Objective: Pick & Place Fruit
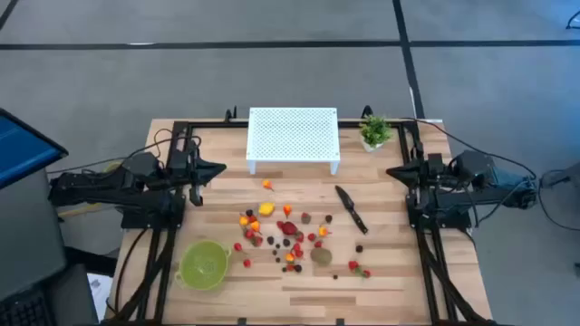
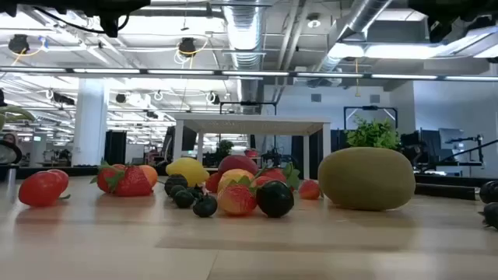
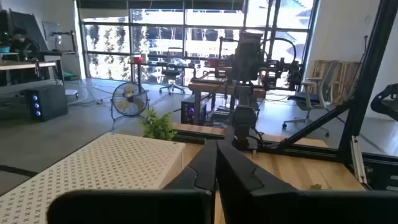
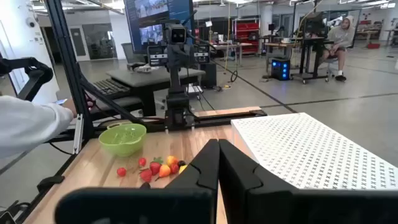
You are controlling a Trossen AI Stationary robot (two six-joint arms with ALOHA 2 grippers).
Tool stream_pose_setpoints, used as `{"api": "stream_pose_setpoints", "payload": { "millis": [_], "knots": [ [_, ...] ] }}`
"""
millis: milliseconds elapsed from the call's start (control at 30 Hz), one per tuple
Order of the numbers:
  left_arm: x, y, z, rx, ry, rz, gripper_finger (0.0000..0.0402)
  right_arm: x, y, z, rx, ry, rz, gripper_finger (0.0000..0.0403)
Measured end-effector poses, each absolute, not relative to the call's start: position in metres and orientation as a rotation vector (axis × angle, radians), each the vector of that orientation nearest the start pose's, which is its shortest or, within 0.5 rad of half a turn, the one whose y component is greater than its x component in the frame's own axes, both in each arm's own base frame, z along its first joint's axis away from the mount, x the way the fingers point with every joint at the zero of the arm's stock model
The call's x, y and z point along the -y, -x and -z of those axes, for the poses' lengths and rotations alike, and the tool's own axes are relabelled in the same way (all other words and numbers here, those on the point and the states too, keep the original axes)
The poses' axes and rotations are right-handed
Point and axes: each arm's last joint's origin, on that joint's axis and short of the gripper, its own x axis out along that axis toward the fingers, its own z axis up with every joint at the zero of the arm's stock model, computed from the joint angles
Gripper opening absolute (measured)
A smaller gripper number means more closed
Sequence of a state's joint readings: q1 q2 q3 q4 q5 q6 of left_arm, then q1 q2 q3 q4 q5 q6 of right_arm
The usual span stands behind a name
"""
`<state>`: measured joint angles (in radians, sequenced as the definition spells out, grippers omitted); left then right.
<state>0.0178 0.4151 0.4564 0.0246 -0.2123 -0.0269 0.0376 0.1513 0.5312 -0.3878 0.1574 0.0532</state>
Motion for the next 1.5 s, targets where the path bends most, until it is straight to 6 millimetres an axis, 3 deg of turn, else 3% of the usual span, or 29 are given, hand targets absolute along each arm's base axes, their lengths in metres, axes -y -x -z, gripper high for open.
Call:
{"api": "stream_pose_setpoints", "payload": {
  "millis": [1333,1500],
  "knots": [
    [-0.0082,-0.1164,-0.2867,0.072,0.034,-0.229,0.0003,0.0022,-0.0608,-0.2908,0.013,-0.054,0.119,0.0],
    [-0.0082,-0.1164,-0.2867,0.072,0.034,-0.229,0.0003,0.0022,-0.0606,-0.2938,0.039,0.008,0.12,0.0]
  ]
}}
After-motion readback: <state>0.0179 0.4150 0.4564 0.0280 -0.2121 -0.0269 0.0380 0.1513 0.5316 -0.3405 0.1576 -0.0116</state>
